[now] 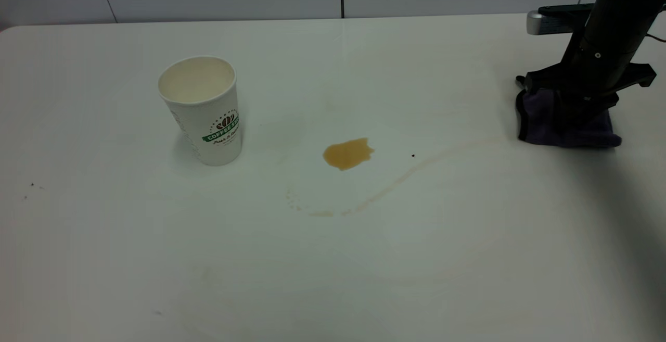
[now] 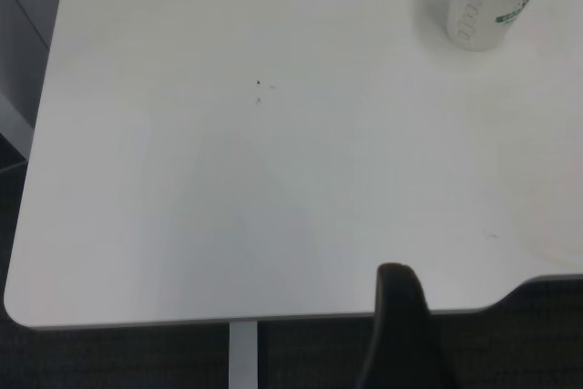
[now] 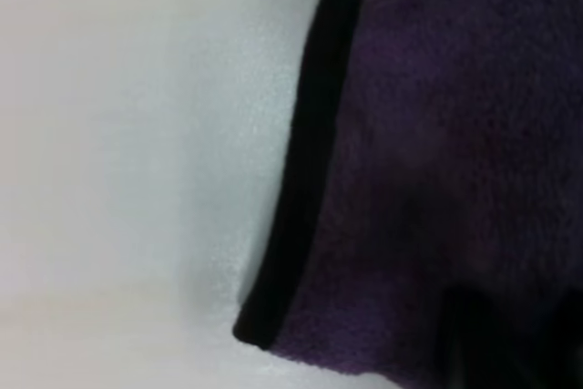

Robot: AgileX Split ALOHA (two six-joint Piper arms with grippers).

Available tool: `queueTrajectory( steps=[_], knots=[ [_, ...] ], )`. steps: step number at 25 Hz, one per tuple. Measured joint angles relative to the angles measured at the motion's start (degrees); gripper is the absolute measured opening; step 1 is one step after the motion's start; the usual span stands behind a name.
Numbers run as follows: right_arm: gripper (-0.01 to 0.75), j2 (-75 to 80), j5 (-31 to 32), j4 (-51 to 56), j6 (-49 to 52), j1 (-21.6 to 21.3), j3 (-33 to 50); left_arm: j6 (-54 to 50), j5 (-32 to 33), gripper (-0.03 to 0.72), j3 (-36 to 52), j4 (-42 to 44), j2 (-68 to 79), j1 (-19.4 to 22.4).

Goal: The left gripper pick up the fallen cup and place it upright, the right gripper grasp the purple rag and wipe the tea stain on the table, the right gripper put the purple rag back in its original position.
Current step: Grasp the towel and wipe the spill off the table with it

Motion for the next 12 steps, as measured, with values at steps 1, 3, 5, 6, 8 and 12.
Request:
queueTrajectory(
  steps=[1,3,5,6,8,12],
  knots=[
    [0.096,0.22,-0.05,0.42,-0.25,0.0,-0.12,0.0,0.0,0.524,0.0,0.0,0.0,0.0],
    [0.054,0.44,-0.11,0.62,-0.51,0.0,-0.18,0.0,0.0,0.524,0.0,0.0,0.0,0.0],
    [0.042,0.44,-0.11,0.62,-0.64,0.0,-0.17,0.0,0.0,0.524,0.0,0.0,0.0,0.0],
    [0.041,0.44,-0.11,0.68,-0.63,0.0,-0.17,0.0,0.0,0.524,0.0,0.0,0.0,0.0],
    [0.037,0.48,-0.11,0.67,-0.88,0.0,-0.17,0.0,0.0,0.524,0.0,0.02,0.0,0.0],
    [0.034,0.48,-0.27,1.81,-3.13,0.58,-0.17,0.0,0.0,0.524,0.0,0.07,0.0,0.0]
  ],
)
